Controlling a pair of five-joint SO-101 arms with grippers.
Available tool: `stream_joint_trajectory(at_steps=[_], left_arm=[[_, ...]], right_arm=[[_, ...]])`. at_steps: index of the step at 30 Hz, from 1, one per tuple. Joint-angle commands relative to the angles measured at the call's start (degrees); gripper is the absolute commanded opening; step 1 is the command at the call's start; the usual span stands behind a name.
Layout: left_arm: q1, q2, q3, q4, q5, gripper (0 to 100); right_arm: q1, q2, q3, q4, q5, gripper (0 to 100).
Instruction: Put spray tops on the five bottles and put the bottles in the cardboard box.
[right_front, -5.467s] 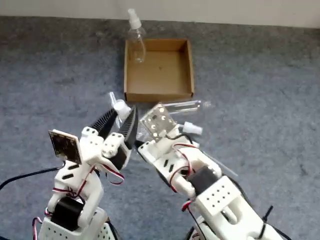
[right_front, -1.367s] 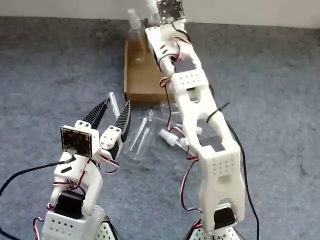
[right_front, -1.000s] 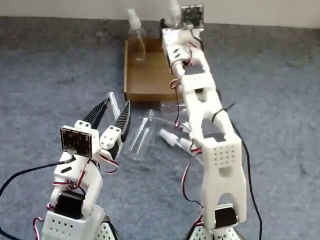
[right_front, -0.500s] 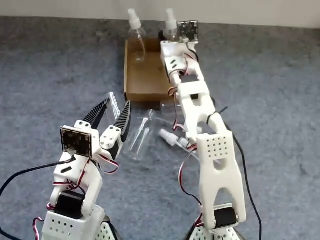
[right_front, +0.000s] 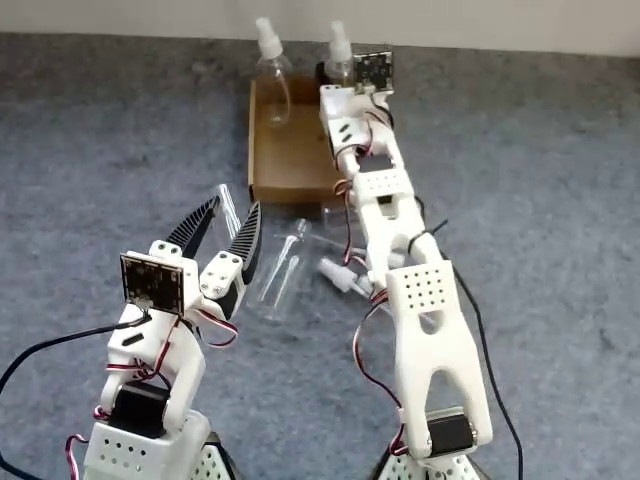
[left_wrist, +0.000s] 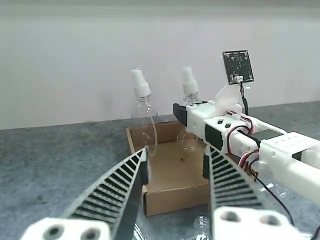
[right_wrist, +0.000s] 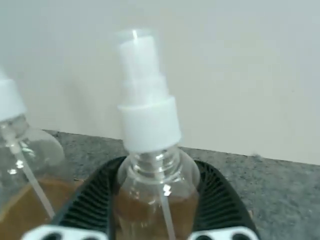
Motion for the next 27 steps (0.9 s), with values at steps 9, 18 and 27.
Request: stream_joint_trajectory(at_steps=[9, 18, 27], left_arm=[[-0.6, 0.0, -0.7, -1.2, -0.5, 17], [-0.6, 0.0, -0.7, -1.2, -0.6, 17], [-0.5, 0.0, -0.7, -1.2, -0.6, 17]], right_arm=[[-0.1, -1.8, -3.8, 4.4, -0.3, 13.2], [-1.3, -1.8, -3.8, 4.4, -0.3, 22.8], [-1.5, -1.8, -7.0, 4.9, -0.2, 24.4]])
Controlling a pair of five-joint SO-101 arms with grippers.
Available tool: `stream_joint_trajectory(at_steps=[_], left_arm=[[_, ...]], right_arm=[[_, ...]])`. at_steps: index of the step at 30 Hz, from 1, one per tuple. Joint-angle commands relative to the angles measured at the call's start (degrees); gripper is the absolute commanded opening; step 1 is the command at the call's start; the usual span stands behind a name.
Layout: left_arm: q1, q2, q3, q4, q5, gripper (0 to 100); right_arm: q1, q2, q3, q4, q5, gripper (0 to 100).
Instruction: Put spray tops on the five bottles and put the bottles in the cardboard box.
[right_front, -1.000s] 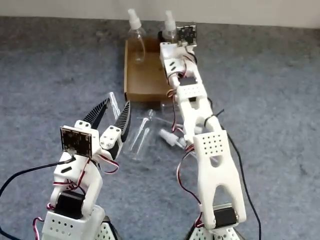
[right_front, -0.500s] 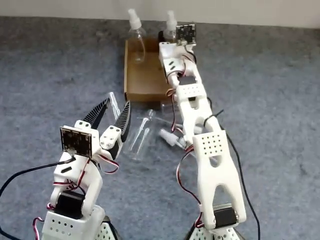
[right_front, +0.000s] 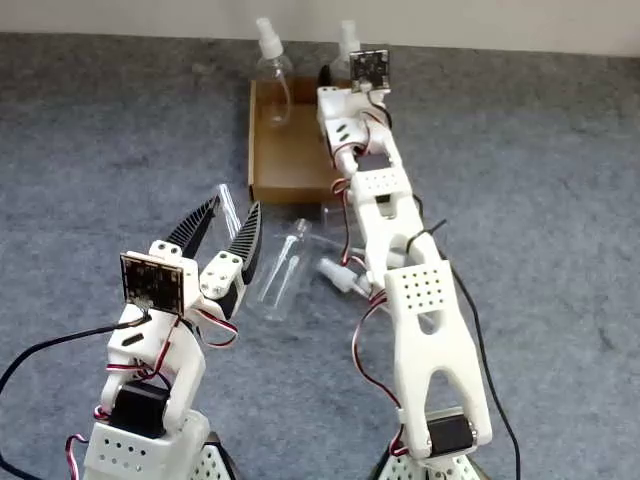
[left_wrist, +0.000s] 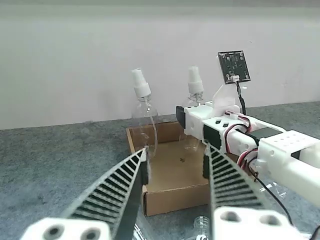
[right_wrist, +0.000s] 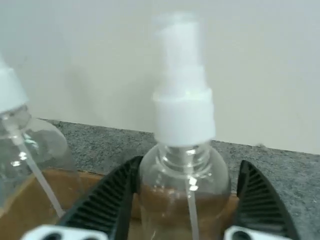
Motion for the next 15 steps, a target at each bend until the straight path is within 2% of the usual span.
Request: stream_joint_trajectory(at_steps=[1, 10, 15], left_arm=[[-0.5, 0.0, -0.7, -1.2, -0.6, 17], [-0.5, 0.0, -0.7, -1.2, -0.6, 17], [-0.5, 0.0, -0.7, -1.2, -0.6, 17]], right_arm=[[-1.0, -1.8, -6.2, 1.7, 0.0, 24.4], [-2.2, -1.8, -21.1, 12.1, 0.0, 24.4], [-2.9, -1.8, -34.7, 26.4, 0.0, 24.3]])
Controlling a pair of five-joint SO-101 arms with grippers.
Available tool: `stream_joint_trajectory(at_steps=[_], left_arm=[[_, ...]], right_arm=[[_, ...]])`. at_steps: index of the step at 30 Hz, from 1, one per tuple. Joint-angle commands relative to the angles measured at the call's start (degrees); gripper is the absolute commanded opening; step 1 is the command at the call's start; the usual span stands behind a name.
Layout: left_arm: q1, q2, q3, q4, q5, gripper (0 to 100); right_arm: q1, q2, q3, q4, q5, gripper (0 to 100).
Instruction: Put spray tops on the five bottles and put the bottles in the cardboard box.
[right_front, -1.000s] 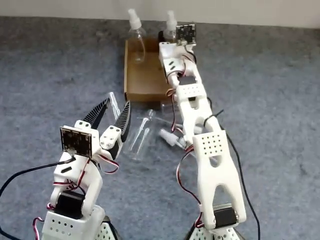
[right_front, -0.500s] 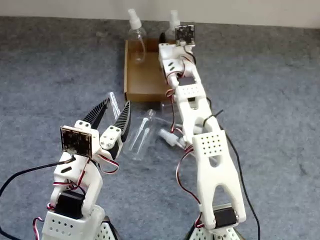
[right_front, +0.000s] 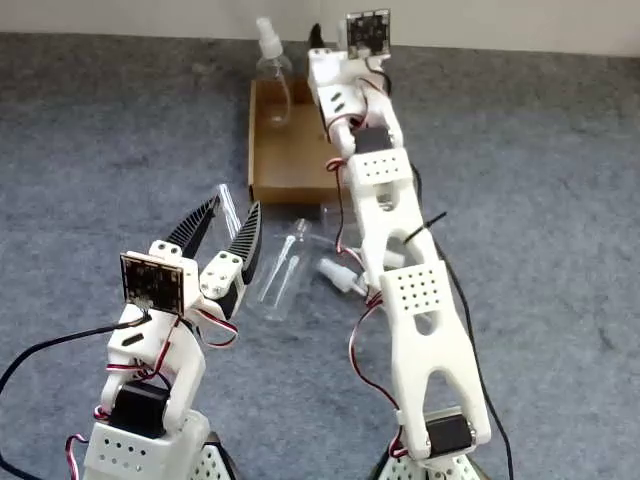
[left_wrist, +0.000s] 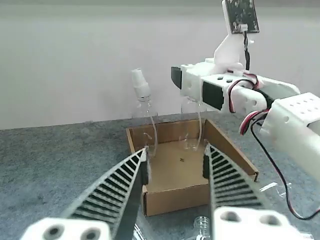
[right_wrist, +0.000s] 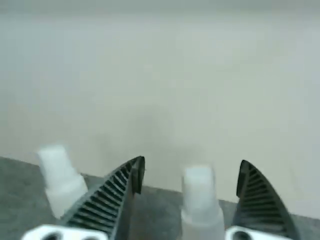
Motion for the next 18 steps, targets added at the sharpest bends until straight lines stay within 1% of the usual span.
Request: stream_joint_trajectory(at_steps=[1, 4, 12, 18], left_arm=[[-0.5, 0.0, -0.7, -1.2, -0.6, 17], [-0.5, 0.0, -0.7, -1.2, -0.6, 17], [-0.7, 0.0, -0.7, -1.2, -0.6, 17], [-0.8, 0.0, -0.7, -1.2, -0.6, 17]], right_arm=[[-1.1, -1.8, -13.3, 11.3, 0.0, 24.3], [-1.2, -3.4, -20.1, 19.2, 0.0, 24.3], [1.5, -14.2, -18.2, 42.4, 0.0, 23.1], [2.1, -25.2, -18.2, 57.9, 0.0, 7.3]])
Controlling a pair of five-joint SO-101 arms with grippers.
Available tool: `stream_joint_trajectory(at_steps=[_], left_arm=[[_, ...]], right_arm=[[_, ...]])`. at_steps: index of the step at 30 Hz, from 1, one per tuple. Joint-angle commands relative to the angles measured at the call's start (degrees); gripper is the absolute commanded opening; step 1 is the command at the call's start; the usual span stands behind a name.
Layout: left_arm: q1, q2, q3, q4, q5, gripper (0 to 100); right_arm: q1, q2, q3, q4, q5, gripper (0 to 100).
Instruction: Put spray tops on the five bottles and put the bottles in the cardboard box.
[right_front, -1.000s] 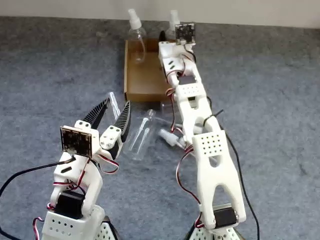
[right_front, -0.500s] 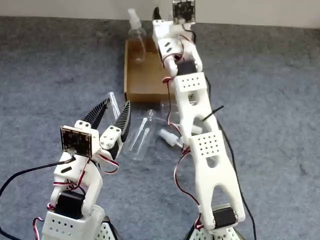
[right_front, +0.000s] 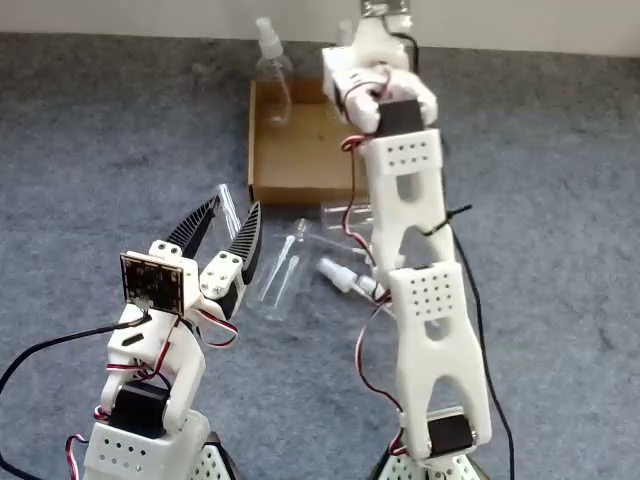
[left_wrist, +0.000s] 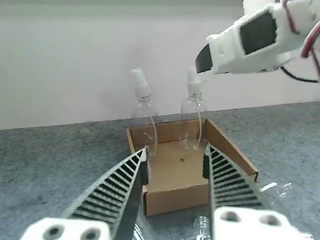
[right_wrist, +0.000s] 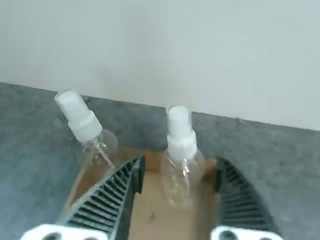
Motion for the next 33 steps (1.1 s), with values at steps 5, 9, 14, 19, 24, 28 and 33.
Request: stream_joint_trajectory(at_steps=[5, 9, 14, 19, 24, 28, 33], left_arm=[[-1.0, 0.0, -0.9, -1.2, -0.6, 17], [-1.9, 0.0, -4.0, 0.6, -1.8, 17], [-7.1, 2.2, -12.5, 11.9, -7.9, 17], [-13.0, 19.8, -25.7, 20.7, -13.7, 17], [-15.7, 41.8, -41.9, 34.4, -16.3, 17], [-15.6, 55.3, -49.8, 45.2, -20.0, 17], [-15.5, 63.4, -49.5, 47.5, -20.7, 17]], right_arm=[[0.6, -17.9, -8.1, 23.0, 0.0, 6.0], [3.0, -22.6, -8.1, 30.5, 0.0, 6.0], [9.5, -26.1, -7.7, 30.5, 0.0, 6.0], [11.0, -26.1, -7.5, 30.6, 0.0, 5.7], [11.6, -28.5, 3.5, 30.7, 0.0, 5.7], [15.1, -38.2, 24.4, 30.7, 6.2, 5.7], [16.8, -56.2, 57.0, 30.2, 17.3, 5.7]])
